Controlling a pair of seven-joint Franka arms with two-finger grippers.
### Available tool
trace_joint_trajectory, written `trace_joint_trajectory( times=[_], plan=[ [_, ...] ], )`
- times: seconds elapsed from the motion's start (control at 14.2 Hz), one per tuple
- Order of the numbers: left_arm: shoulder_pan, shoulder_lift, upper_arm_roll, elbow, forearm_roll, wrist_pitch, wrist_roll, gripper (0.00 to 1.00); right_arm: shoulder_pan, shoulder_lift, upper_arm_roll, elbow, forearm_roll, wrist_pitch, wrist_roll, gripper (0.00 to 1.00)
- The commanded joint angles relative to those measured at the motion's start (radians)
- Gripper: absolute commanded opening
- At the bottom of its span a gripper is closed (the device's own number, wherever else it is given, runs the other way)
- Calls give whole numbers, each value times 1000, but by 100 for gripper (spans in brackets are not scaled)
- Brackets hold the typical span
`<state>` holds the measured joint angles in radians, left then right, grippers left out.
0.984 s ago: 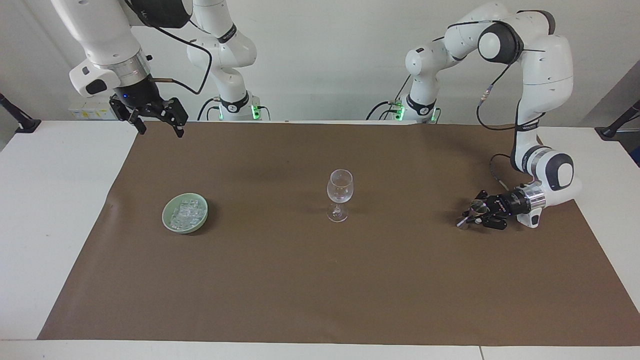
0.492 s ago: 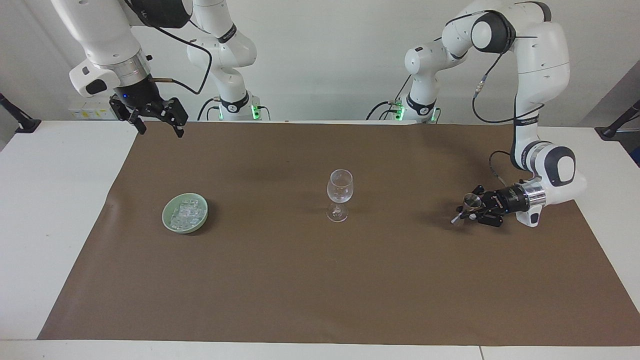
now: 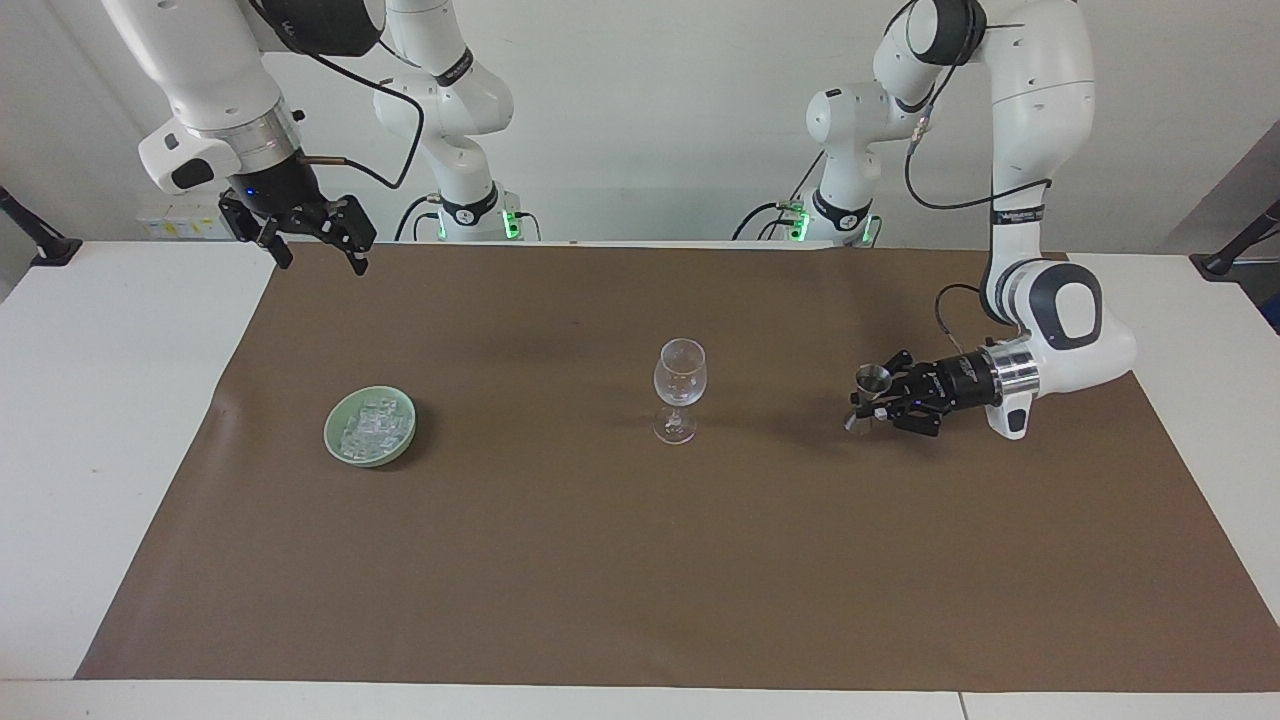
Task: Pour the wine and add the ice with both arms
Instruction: 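Carry the jigger with the left gripper to beside the clear glass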
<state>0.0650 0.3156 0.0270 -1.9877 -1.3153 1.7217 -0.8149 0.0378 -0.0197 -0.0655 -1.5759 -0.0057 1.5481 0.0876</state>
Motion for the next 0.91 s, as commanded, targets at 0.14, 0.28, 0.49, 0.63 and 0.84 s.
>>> trace_joint_trajectory(
  times=[0.14, 0.28, 0.49, 0.63, 0.84],
  plan=[
    [-99, -147, 14, -78, -15, 104, -141, 0, -4, -25, 0, -27, 24, -2, -25, 100],
    [-126, -179, 14, -82, -15, 116, -208, 0, -4, -25, 0, -27, 24, -2, -25, 100],
    [-177, -220, 16, -82, -15, 173, -266, 0, -4, -25, 0, -27, 24, -2, -25, 100],
    [-220, -237, 16, -80, -15, 202, -294, 0, -6, -25, 0, -27, 24, -2, -25, 100],
    [-286, -253, 17, -82, -13, 277, -322, 0, -4, -25, 0, -27, 24, -2, -25, 100]
  ],
)
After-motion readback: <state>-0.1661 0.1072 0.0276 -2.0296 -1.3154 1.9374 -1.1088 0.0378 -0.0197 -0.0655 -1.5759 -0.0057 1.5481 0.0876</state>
